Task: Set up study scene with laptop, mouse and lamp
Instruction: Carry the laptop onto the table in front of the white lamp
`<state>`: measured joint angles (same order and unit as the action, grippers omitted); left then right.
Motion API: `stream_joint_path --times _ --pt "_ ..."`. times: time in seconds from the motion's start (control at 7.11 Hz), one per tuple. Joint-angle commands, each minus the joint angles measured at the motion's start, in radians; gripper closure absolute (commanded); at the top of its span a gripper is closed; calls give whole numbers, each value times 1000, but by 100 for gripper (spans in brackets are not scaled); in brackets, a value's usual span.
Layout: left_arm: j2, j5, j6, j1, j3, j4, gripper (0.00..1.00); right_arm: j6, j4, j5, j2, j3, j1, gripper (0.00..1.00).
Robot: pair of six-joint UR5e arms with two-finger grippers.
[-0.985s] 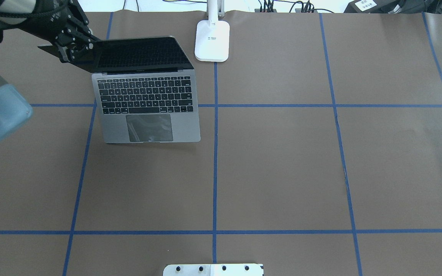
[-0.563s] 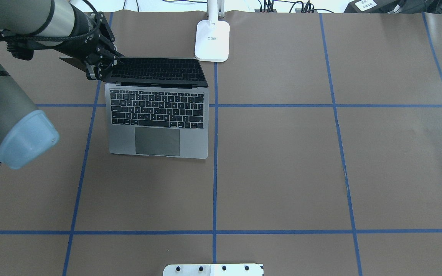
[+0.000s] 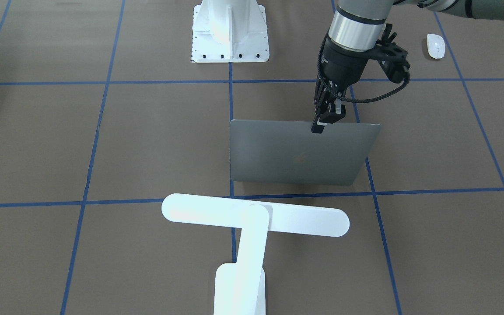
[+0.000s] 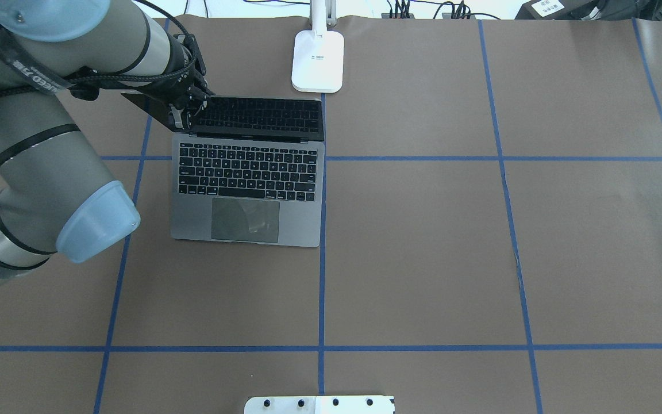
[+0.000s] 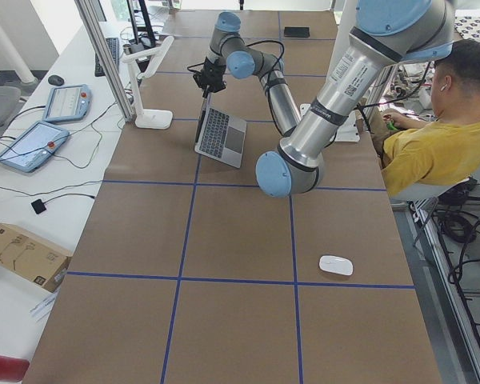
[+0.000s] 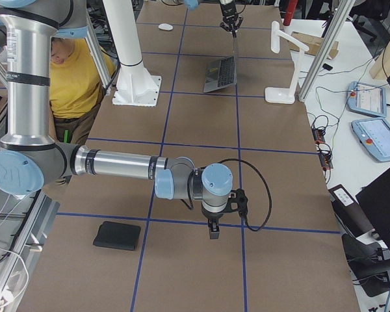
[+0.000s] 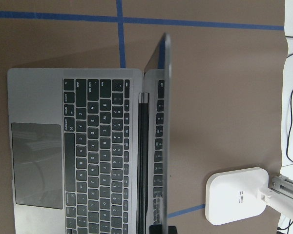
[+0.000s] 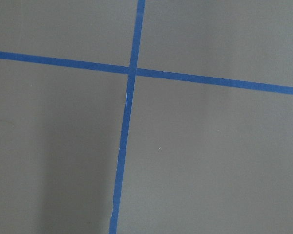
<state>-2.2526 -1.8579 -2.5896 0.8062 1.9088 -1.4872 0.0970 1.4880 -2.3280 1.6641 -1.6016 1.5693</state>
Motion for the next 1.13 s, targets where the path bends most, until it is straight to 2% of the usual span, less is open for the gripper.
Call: stream_joint_path --times 0.0,0.28,0.7,0.98 --pt "-76 6 -17 -2 -104 -8 100 0 0 -1 0 0 -2 0" --pt "-116 8 -17 -2 -178 -39 100 0 0 -8 0 0 -2 0" --pt "-120 29 -7 -1 -310 -200 100 0 0 -18 2 0 -2 0" --pt "-134 29 -7 -1 -347 -212 100 0 0 -19 2 0 -2 0"
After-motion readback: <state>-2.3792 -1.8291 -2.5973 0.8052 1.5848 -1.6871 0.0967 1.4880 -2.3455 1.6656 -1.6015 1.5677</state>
